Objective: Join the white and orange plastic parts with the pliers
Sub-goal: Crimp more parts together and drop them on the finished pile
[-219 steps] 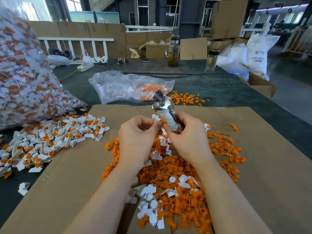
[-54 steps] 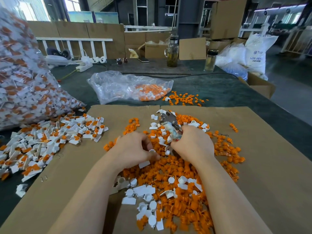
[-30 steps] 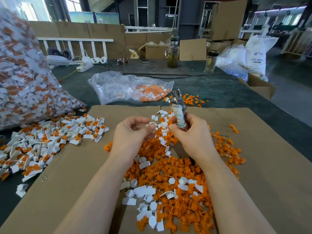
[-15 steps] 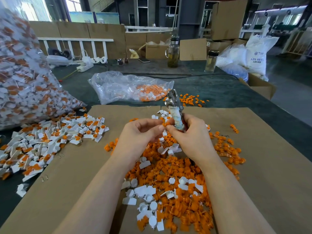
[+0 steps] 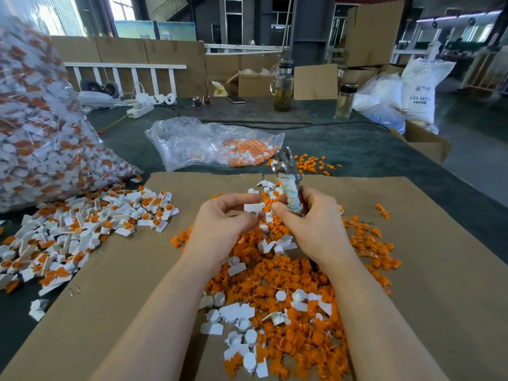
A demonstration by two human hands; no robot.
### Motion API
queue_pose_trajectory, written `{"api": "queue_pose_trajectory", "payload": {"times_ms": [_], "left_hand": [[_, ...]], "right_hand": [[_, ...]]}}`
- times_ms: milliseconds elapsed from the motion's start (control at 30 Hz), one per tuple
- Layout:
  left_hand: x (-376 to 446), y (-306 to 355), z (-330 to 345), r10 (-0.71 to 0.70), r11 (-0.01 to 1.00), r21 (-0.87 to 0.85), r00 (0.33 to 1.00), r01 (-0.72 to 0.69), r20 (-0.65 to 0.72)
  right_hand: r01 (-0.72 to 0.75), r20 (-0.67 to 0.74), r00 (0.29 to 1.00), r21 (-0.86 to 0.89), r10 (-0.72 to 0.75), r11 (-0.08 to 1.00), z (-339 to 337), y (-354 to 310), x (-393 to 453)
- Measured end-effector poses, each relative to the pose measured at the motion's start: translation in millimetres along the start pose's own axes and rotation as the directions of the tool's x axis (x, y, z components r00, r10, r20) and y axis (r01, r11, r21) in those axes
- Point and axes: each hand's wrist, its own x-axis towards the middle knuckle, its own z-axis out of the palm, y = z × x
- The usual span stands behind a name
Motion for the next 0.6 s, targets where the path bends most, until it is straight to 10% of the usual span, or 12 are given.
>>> {"api": "queue_pose_trajectory", "payload": {"times_ms": [600], "left_hand": [[-1,0,11,-0.005,1.0,-0.031,0.977,-0.002,-0.213]], "right_hand": [[0.004,-0.008,1.0,-0.043,-0.005,0.999,3,0,-1]]}}
